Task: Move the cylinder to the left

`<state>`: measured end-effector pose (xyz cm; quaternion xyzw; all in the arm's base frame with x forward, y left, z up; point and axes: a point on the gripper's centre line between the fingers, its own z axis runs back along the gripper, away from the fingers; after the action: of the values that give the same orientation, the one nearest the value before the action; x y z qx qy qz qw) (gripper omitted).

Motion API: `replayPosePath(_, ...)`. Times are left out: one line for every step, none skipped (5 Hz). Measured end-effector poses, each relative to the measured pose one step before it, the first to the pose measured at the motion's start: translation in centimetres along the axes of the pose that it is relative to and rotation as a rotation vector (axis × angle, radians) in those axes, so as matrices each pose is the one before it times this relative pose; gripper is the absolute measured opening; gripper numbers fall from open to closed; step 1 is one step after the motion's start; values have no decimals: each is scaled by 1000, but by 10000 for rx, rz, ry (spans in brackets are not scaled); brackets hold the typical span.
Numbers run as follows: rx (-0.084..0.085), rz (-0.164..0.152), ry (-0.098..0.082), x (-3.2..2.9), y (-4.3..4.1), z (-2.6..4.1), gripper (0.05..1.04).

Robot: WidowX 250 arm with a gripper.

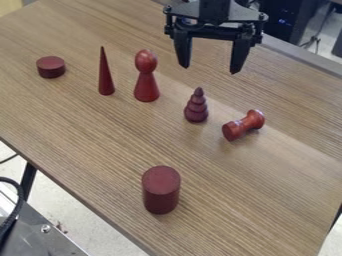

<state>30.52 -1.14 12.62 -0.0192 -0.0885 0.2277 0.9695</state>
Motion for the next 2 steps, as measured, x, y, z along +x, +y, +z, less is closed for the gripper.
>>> replayPosePath(146,-3,270,-434,176,-803,997)
replayPosePath(371,36,225,-1575,879,-462,997)
